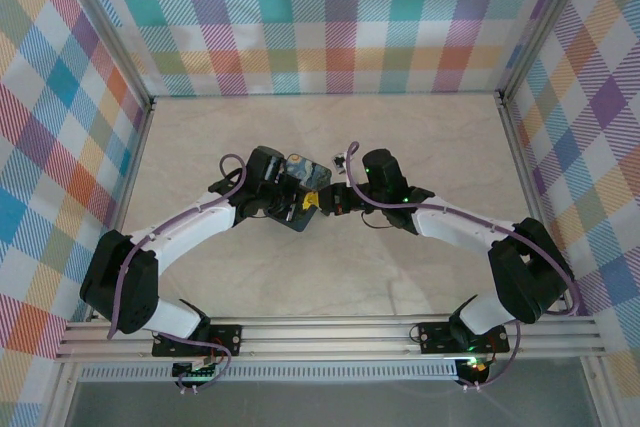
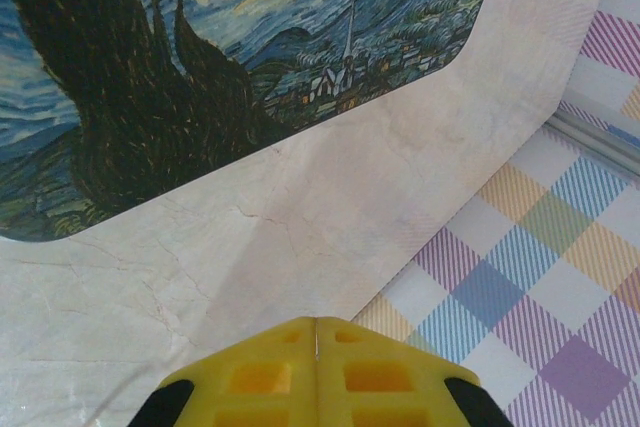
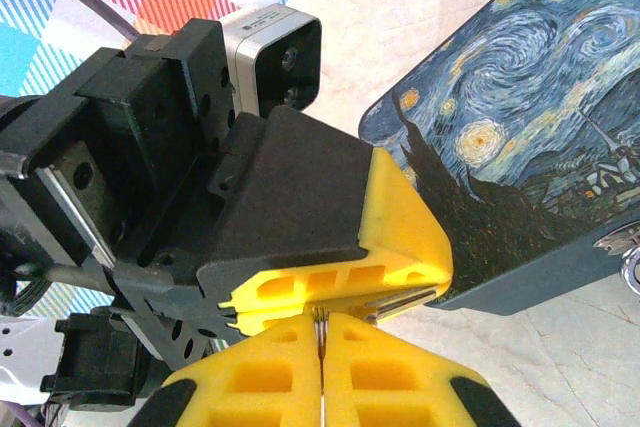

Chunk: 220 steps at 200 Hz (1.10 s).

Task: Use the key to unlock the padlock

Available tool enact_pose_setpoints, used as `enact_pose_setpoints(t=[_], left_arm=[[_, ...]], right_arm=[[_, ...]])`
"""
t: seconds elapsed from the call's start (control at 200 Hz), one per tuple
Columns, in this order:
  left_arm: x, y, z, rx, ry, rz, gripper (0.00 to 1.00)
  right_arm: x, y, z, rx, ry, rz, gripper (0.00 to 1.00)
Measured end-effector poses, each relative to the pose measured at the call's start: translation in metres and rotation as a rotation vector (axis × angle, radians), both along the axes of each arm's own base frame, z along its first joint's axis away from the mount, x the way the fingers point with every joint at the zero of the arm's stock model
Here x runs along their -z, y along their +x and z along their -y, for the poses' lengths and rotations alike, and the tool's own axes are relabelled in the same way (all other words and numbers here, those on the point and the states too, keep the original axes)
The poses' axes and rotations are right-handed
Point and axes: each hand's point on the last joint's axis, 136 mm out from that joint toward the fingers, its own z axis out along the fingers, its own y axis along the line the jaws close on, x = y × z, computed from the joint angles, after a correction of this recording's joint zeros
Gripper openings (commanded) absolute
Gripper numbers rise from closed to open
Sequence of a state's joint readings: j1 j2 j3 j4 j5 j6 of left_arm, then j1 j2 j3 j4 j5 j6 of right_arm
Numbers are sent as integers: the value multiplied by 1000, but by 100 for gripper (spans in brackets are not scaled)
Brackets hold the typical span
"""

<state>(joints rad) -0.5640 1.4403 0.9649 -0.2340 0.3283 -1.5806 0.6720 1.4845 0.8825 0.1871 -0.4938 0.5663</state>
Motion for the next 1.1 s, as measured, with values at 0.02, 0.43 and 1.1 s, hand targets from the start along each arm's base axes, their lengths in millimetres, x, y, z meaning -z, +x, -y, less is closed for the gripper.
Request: enact_pose_setpoints(t=[0.02,0.43,1.1], left_arm=[[0,0,0,0,0,0,2],[7,-7,-12,53,108,2,0],[5,-5,-9,61,105,-2,0]], right_arm=[[0,0,0,0,-1,0,8],[11,-1,6,7,-55,22,42],[22,-13,-14,-91,-151,110,43]])
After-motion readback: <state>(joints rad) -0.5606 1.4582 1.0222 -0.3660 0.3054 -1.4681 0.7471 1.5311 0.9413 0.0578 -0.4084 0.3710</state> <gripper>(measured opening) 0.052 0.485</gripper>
